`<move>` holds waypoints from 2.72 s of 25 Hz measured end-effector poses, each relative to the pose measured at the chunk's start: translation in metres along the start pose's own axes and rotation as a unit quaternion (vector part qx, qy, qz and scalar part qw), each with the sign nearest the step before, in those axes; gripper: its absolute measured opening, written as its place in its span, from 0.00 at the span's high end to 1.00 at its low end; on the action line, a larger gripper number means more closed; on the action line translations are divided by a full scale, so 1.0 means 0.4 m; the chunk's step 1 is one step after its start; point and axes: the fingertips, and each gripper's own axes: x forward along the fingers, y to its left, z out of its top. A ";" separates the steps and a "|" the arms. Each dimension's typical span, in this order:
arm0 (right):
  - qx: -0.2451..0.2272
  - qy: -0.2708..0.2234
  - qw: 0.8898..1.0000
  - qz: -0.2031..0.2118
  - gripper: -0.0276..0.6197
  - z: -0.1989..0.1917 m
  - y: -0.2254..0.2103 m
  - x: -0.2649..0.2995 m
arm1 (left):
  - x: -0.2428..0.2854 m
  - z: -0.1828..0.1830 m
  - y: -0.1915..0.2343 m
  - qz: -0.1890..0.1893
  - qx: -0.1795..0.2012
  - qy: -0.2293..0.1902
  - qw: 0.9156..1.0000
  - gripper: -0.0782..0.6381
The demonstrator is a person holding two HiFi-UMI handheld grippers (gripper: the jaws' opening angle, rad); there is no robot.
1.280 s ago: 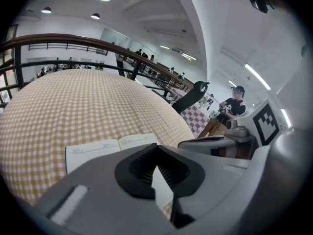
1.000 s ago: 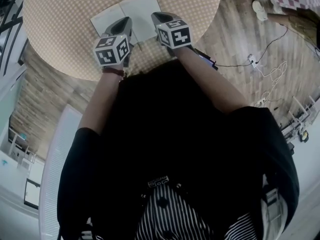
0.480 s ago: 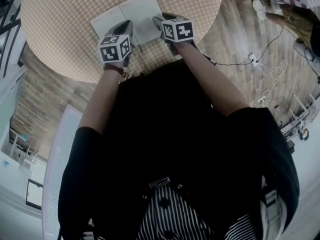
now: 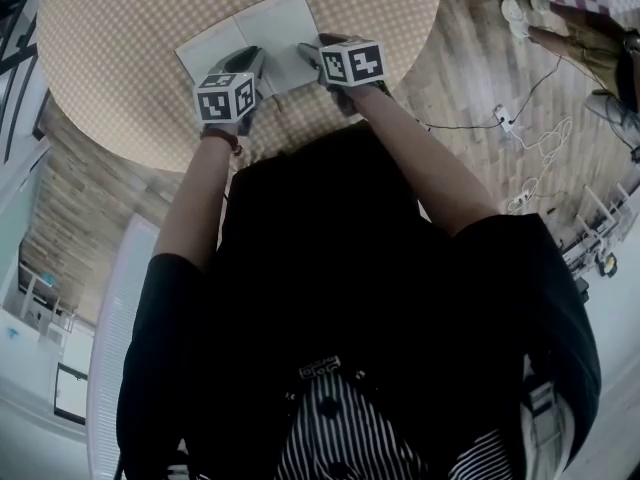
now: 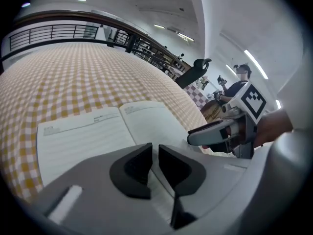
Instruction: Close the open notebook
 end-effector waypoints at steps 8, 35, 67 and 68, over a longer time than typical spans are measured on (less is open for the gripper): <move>0.032 0.003 0.999 0.038 0.64 0.001 0.024 -0.001 | 0.000 -0.002 -0.004 -0.015 0.022 0.000 1.000 0.85; -0.035 -0.022 0.975 0.219 0.64 -0.010 0.399 -0.153 | -0.057 -0.053 0.024 -0.013 -0.009 -0.023 1.000 0.86; -0.015 -0.077 0.966 0.247 0.64 0.009 0.467 -0.206 | -0.064 -0.044 0.035 -0.052 -0.037 -0.034 0.997 0.89; -0.025 -0.072 0.965 0.251 0.64 0.004 0.487 -0.199 | -0.063 -0.043 0.034 -0.052 -0.038 -0.036 0.997 0.89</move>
